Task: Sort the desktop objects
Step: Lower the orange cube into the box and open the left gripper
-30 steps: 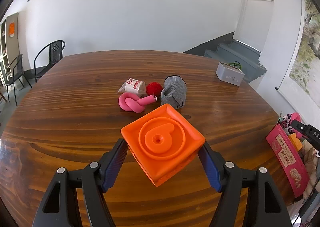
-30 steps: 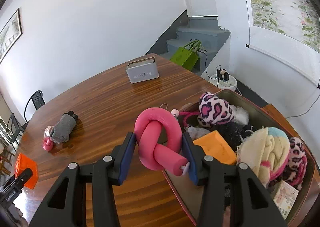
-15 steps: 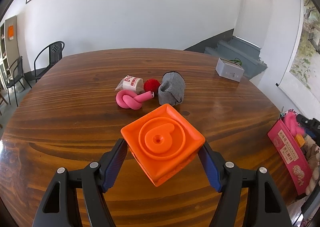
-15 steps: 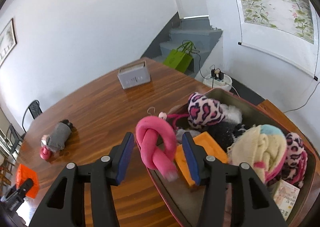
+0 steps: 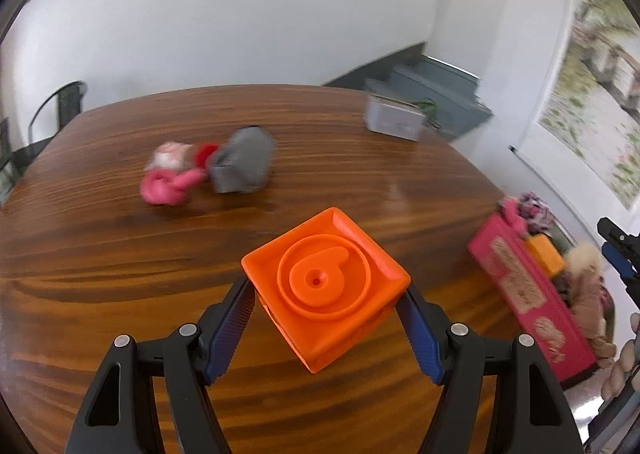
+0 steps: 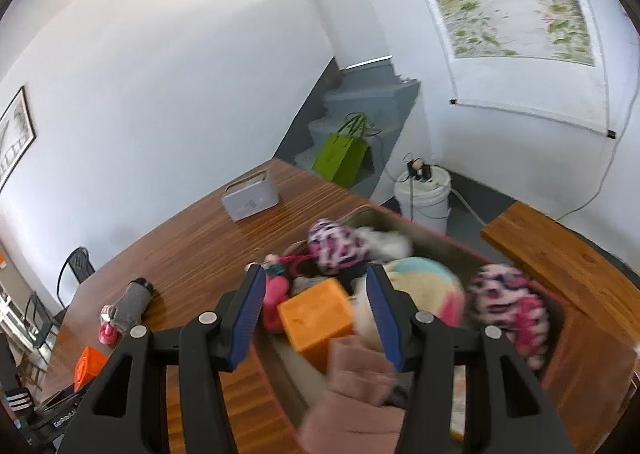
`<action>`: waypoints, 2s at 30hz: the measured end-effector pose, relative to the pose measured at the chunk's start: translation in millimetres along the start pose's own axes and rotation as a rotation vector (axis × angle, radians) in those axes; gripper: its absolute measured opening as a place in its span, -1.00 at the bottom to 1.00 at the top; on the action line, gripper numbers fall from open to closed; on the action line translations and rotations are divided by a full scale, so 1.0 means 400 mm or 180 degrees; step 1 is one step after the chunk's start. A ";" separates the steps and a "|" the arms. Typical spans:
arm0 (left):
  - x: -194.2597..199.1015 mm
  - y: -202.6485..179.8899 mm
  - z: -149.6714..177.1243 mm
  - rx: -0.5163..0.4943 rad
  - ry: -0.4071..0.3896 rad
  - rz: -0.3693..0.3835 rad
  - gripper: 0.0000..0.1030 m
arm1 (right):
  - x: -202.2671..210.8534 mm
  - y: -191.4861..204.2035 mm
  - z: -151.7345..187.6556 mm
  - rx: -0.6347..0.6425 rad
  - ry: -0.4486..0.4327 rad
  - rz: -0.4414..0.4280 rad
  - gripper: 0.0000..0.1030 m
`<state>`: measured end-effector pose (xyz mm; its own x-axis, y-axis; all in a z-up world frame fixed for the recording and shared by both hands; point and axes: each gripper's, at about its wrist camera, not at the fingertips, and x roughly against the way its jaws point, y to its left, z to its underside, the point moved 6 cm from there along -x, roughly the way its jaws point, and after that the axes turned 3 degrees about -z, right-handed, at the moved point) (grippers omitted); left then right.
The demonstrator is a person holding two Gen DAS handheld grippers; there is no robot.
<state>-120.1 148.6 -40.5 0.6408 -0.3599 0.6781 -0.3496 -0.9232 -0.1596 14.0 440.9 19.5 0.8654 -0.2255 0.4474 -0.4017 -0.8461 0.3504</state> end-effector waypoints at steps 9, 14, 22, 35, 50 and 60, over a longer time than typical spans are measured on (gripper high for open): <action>-0.033 -0.239 -0.051 -0.0364 0.0029 0.0399 0.43 | 0.065 -0.103 -0.008 -0.0075 -0.0113 0.0085 0.15; -0.062 -0.367 -0.090 -0.0546 0.0063 0.0584 0.43 | 0.083 -0.145 -0.004 -0.0080 -0.0135 0.0110 0.15; -0.120 -0.534 -0.139 -0.0758 0.0153 0.0830 0.43 | 0.083 -0.185 -0.003 -0.0087 -0.0152 0.0140 0.15; -0.160 -0.545 -0.136 -0.0679 0.0328 0.0918 0.45 | 0.070 -0.188 -0.001 -0.0110 -0.0160 0.0132 0.19; -0.154 -0.508 -0.098 -0.0759 0.0485 0.1012 0.46 | 0.084 -0.116 0.009 0.0008 -0.0192 0.0043 0.23; -0.084 -0.441 -0.147 -0.0558 0.0199 0.1069 0.46 | 0.094 -0.082 0.004 0.0060 -0.0224 -0.0001 0.25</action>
<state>-120.0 331.6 7.0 0.4296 -0.6245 0.6522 -0.6480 -0.7162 -0.2590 60.2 459.4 23.3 0.8847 -0.2582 0.3880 -0.3963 -0.8549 0.3347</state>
